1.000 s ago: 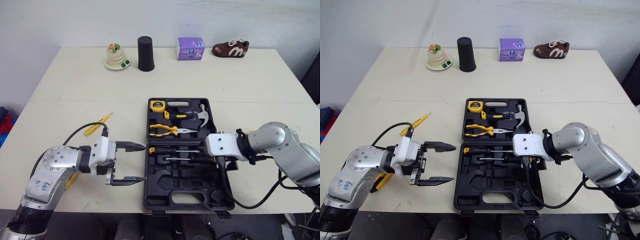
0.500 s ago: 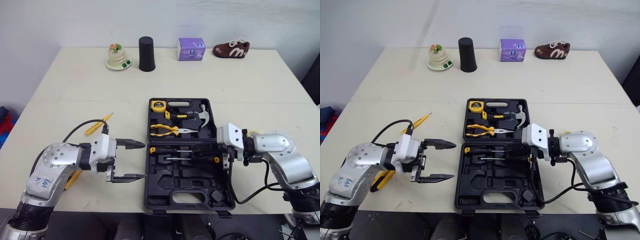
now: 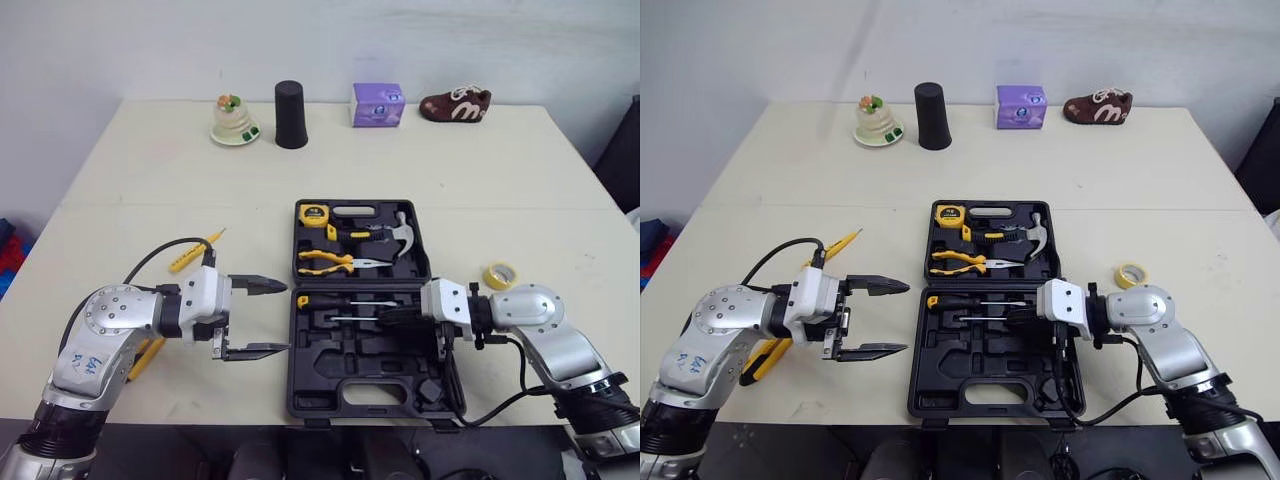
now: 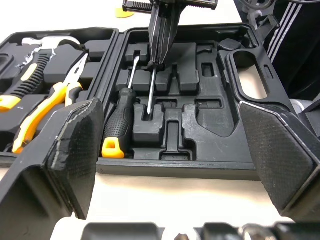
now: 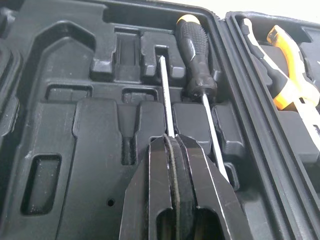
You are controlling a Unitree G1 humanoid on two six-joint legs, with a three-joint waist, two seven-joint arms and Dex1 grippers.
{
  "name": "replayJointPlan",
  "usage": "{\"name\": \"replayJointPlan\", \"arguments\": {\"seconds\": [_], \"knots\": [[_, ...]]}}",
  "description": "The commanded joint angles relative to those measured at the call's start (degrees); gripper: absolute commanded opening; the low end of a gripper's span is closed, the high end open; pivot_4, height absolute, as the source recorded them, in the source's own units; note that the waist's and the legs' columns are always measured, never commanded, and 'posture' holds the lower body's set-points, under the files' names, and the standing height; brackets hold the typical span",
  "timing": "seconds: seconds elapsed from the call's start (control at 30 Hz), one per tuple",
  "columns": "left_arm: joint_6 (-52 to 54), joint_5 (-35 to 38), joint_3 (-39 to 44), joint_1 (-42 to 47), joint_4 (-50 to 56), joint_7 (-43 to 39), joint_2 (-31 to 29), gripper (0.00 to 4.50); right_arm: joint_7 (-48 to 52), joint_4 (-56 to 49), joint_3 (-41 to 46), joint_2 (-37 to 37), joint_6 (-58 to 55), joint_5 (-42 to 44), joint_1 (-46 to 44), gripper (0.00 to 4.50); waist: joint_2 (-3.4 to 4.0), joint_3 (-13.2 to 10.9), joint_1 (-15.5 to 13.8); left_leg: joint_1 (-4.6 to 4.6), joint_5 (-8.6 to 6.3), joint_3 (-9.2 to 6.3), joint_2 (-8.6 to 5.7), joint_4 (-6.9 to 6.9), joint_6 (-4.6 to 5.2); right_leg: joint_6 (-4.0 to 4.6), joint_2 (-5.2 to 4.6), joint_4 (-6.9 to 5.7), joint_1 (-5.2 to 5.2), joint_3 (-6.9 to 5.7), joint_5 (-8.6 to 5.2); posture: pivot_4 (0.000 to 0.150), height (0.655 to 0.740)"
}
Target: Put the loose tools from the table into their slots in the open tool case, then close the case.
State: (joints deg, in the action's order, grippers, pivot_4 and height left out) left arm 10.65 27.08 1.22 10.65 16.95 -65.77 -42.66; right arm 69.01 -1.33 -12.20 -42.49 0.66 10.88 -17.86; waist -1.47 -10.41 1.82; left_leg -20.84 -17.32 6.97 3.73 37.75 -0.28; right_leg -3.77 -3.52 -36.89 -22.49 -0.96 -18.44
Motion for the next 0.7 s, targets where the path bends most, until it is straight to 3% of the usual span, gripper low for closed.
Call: {"name": "replayJointPlan", "arguments": {"seconds": [0.03,0.17,0.3,0.43,0.47,0.57,0.7], "knots": [[-0.6,0.1,1.1,-0.2,0.6,0.1,-0.4,4.50,-1.8,3.5,-3.0,0.1,-7.0,-4.2,0.6,0.02,-0.23,0.1,0.0,0.14,0.00,0.01,0.01,-0.08,-0.01,0.03,-0.01,0.00,0.08,0.01,-0.01,0.150,0.7400],[-0.7,0.0,1.3,-0.5,0.7,0.2,-0.4,4.50,-2.8,0.7,-1.9,0.8,-12.3,-1.7,-0.7,0.02,-0.60,0.4,0.1,0.68,0.06,0.03,0.02,-0.47,-0.12,0.25,-0.09,0.06,0.45,0.03,-0.11,0.150,0.7400],[-1.4,-0.1,3.7,-1.9,0.4,1.2,-0.6,4.50,-0.8,-8.9,7.5,1.8,-7.9,10.0,1.7,0.02,-0.46,0.3,-0.2,0.57,0.13,-0.05,0.05,-0.65,-0.25,0.49,-0.12,0.01,0.27,-0.03,-0.22,0.150,0.7400],[-3.1,-0.5,13.4,-6.7,-3.9,5.4,-1.1,4.50,-0.4,-14.2,21.1,-6.2,-17.3,17.8,11.2,0.02,0.09,0.0,-0.3,-0.04,0.12,-0.06,0.04,-0.68,-0.27,0.48,-0.09,-0.04,-0.32,-0.08,-0.28,0.150,0.7400],[-4.2,-0.7,17.2,-8.9,-5.5,6.8,-0.9,4.50,-1.2,-13.7,26.0,-6.6,-15.8,18.0,14.4,0.69,0.08,0.0,-0.3,-0.18,0.11,-0.08,0.04,-0.67,-0.27,0.48,-0.07,-0.03,-0.47,-0.10,-0.31,0.150,0.7400],[-7.9,-1.3,25.6,-13.9,-10.6,8.6,-0.9,4.50,-2.7,-11.0,36.8,-6.7,-8.6,15.4,21.5,2.04,0.06,0.0,-0.2,-0.42,0.09,-0.10,0.05,-0.68,-0.24,0.46,-0.02,0.11,-0.65,-0.15,-0.36,0.150,0.7400],[-15.2,-3.9,37.3,-18.8,-25.1,12.1,-2.9,4.50,-6.4,-2.6,50.8,-5.4,0.5,11.0,30.9,4.08,0.02,-0.1,-0.1,-0.38,-0.04,0.06,0.01,-0.69,-0.15,0.37,-0.01,0.22,-0.64,-0.08,-0.35,0.150,0.7400]]}}
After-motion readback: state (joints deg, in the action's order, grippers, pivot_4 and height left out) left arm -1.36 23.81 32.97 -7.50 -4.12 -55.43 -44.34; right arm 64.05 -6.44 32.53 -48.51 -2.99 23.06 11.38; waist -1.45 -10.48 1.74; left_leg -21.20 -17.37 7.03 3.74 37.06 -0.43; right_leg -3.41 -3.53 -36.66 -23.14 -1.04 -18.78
